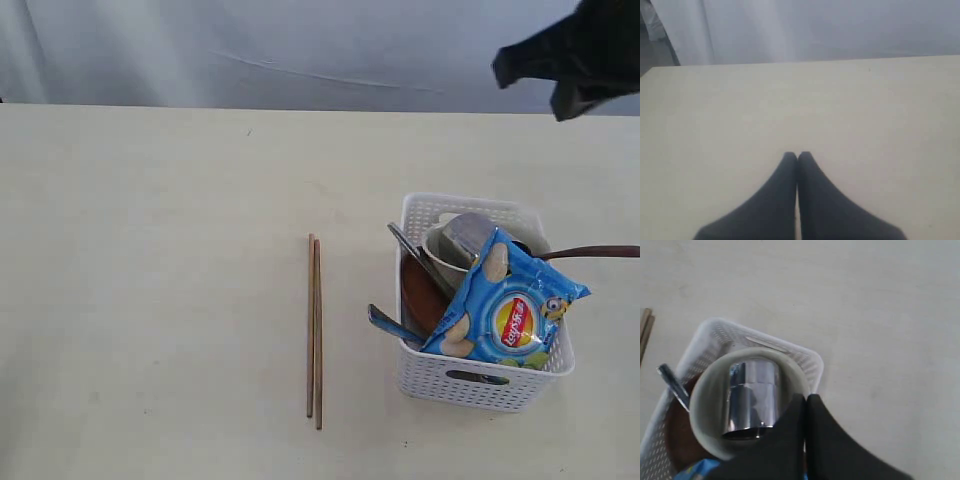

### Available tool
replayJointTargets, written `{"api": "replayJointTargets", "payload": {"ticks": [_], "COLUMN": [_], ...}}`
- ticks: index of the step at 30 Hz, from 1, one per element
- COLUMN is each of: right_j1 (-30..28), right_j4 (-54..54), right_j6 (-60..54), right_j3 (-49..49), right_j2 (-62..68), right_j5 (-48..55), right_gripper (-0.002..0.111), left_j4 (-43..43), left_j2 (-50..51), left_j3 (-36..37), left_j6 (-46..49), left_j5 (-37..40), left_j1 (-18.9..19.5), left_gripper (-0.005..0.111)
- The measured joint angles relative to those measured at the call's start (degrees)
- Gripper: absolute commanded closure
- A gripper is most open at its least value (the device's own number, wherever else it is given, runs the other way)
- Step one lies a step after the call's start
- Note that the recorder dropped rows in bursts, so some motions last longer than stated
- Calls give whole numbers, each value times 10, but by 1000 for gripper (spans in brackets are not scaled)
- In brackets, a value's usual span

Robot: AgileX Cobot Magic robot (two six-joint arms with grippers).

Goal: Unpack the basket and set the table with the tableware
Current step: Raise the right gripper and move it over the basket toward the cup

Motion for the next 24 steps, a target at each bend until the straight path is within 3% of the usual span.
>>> {"api": "replayJointTargets", "payload": {"ticks": [4, 8, 17, 19, 22, 24], "right_j1": [-47, -52, -52, -52, -52, -52], "right_j4": [57, 143, 148, 141, 125, 111], "right_j6": [-49, -139, -209, -221, -230, -267], "right_j3": [31, 44, 46, 47, 47, 47], "right_j2": [-18, -16, 27, 28, 28, 28], "right_j5": [-36, -48, -32, -7, 25, 66], "right_gripper": [109, 109, 107, 90, 41, 46], "left_j4": [0, 0, 0, 0, 0, 0], "left_j2": [0, 0, 0, 0, 0, 0], "left_j3": [0, 0, 0, 0, 0, 0], "left_j6": [0, 0, 0, 0, 0, 0], "left_j5": [0, 0, 0, 0, 0, 0], "left_j1": [0, 0, 0, 0, 0, 0], "left_gripper": [107, 107, 107, 107, 107, 107]}}
